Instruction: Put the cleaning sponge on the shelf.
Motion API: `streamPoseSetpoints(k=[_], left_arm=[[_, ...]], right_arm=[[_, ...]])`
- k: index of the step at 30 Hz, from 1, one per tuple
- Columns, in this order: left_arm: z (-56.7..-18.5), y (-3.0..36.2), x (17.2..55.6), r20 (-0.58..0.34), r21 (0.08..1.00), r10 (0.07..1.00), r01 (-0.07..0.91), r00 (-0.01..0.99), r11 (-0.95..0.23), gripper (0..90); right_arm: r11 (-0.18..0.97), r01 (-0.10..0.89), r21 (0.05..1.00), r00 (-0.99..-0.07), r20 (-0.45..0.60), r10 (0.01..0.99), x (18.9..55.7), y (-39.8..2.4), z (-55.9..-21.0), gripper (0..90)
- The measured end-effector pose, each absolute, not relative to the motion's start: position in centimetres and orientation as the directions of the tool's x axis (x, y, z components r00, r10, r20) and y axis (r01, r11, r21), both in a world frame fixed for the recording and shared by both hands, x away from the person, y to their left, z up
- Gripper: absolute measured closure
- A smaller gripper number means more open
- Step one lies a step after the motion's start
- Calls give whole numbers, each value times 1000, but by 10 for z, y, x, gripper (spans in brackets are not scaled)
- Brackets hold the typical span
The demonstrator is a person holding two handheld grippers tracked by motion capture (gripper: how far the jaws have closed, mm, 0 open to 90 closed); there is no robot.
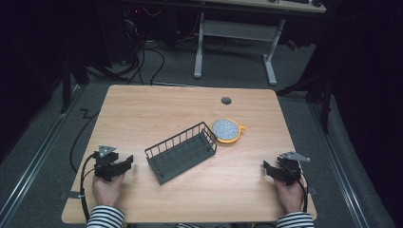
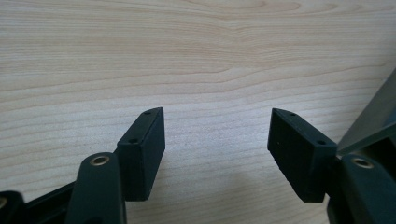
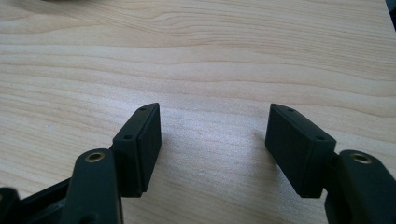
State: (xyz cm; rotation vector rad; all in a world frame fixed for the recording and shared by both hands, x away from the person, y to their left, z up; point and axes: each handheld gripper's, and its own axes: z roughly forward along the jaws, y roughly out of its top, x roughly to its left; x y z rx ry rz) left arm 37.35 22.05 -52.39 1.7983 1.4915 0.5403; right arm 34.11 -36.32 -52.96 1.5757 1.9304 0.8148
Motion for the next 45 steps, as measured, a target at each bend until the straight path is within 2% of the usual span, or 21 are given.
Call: streamPoseSetpoints(k=[10, 14, 19, 25, 31, 45], left_arm=[[-533, 221, 375, -77, 752, 971, 652, 227, -92, 373], [-536, 219, 375, -42, 746, 971, 654, 236, -127, 376], [-536, 216, 374, -19, 747, 973, 650, 231, -139, 371], [-537, 215, 374, -11, 746, 971, 648, 239, -151, 347], [-537, 214, 374, -11, 747, 971, 648, 239, -151, 341], [-537, 214, 374, -12, 746, 970, 648, 242, -152, 335]], right_arm=[[149, 672, 725, -199, -17, 980, 341, -362, -530, 350], [129, 690, 713, -196, 13, 980, 344, -363, -526, 397], [113, 693, 712, -237, 76, 969, 351, -358, -518, 433], [95, 688, 719, -280, 142, 949, 368, -343, -502, 450], [137, 706, 695, -299, 117, 947, 393, -329, -491, 494], [122, 726, 677, -323, 179, 929, 433, -306, -481, 481]])
